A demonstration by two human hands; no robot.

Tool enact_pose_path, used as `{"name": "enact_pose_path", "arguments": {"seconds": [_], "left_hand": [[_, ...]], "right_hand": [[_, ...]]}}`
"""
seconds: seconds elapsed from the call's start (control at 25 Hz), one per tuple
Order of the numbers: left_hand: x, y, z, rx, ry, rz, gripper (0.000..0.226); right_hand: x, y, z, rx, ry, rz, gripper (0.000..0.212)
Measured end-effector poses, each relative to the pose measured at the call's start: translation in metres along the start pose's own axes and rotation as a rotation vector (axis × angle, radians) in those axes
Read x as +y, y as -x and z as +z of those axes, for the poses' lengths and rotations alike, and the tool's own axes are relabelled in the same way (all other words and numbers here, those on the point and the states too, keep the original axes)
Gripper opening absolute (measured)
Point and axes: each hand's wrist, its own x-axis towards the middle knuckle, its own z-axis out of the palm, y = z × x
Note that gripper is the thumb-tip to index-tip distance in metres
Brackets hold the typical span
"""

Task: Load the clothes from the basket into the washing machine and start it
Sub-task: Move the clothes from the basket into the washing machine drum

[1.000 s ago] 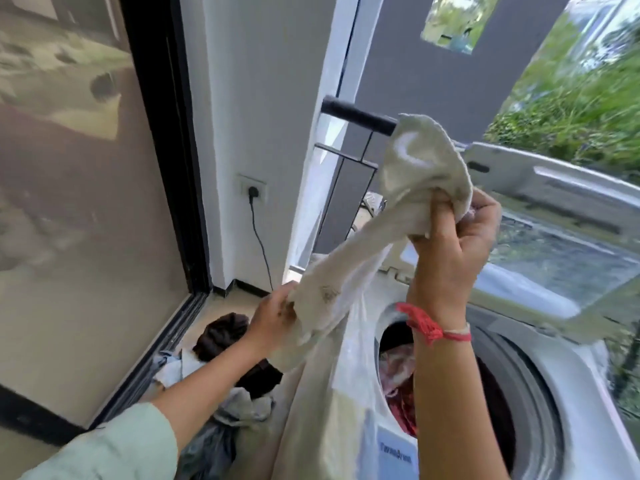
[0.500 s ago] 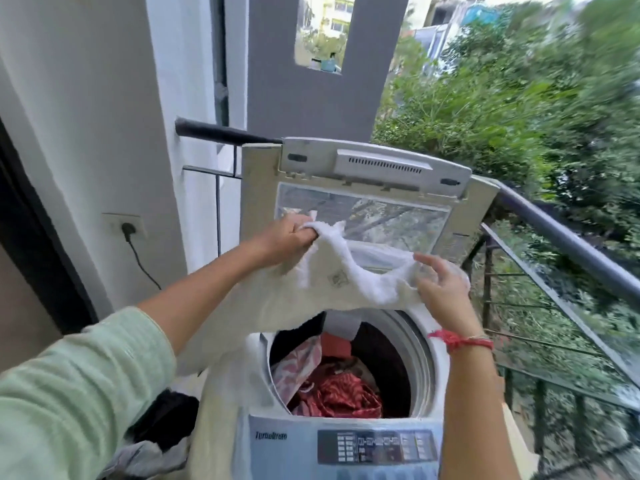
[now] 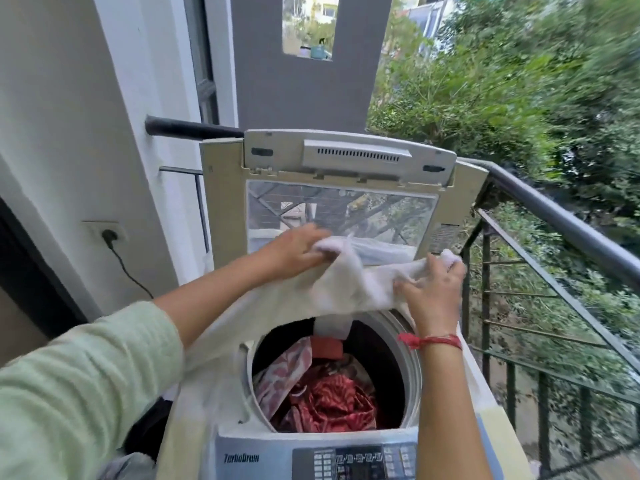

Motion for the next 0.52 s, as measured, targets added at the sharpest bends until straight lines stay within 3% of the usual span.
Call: {"name": "enact_pose_path", "arguments": {"seconds": [0.12,0.2,0.28,0.4,0.48,0.52], "left_hand": [[0.031,-0.037,-0.01,0.384,0.136,0.104,0.057],[0.034,-0.039,-0.009,0.426,0.178,0.149,0.043],[0.017,-0.026,0.009,0.291,0.172,0.073,0.047],[-0.036,0.018,0.064,-0.162,0.06,-0.2,0.074],[-0.066,0.046,0.103,-0.378,0.04,-0.314,0.06],[-0.077,0.052,0.115,-0.389,0.074,-0.38,0.046]], "right_hand": [[-0.005,-0.014,-0.018,0.186,-0.014,0.001,0.041],[0.003,-0.024,-0.027,0.269,-0.057,0.01,0.035],[0.022,-0.029,-0.024,0.176,-0.068,0.037,0.028],[0.053,-0.013,0.002,-0.344,-0.018,0.101,0.016],[0.068,0.003,0.026,-0.573,-0.081,0.192,0.018],[0.074,0.008,0.04,-0.59,-0.085,0.2,0.022]]}}
